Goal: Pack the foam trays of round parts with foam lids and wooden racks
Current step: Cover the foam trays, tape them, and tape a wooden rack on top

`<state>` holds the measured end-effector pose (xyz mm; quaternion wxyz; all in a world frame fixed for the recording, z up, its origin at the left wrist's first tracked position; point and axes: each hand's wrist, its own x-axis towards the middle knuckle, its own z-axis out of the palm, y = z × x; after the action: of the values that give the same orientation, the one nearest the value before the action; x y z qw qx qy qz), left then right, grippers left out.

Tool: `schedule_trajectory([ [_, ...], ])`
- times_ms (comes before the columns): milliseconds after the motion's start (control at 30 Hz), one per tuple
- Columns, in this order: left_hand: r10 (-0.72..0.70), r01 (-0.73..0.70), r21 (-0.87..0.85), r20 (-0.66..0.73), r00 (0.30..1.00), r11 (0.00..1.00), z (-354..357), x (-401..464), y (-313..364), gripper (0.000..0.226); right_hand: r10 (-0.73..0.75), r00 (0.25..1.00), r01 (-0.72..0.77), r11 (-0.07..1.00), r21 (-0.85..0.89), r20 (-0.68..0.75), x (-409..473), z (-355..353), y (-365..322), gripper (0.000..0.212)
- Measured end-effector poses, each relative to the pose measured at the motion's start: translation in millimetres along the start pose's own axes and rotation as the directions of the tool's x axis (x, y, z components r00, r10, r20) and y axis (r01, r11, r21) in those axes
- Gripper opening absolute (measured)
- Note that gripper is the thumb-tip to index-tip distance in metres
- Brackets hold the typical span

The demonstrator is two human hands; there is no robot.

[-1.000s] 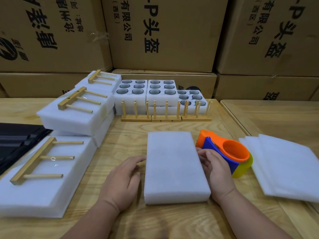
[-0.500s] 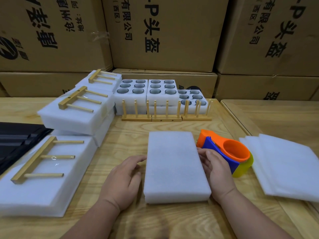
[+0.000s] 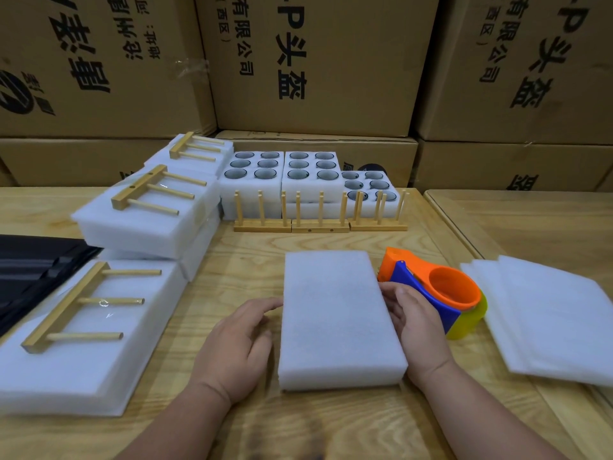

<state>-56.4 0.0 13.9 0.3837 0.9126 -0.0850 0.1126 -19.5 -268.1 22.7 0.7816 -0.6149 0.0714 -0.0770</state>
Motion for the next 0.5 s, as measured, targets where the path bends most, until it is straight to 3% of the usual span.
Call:
schedule_trajectory([
  [500,0.024,-0.025,-0.026,-0.026,0.999,0.999,-1.3,0.6,-0.7,0.056,0.024,1.000,-0.024,1.000,0.014,0.006,-1.7,-0.6,-1.5,0.034],
])
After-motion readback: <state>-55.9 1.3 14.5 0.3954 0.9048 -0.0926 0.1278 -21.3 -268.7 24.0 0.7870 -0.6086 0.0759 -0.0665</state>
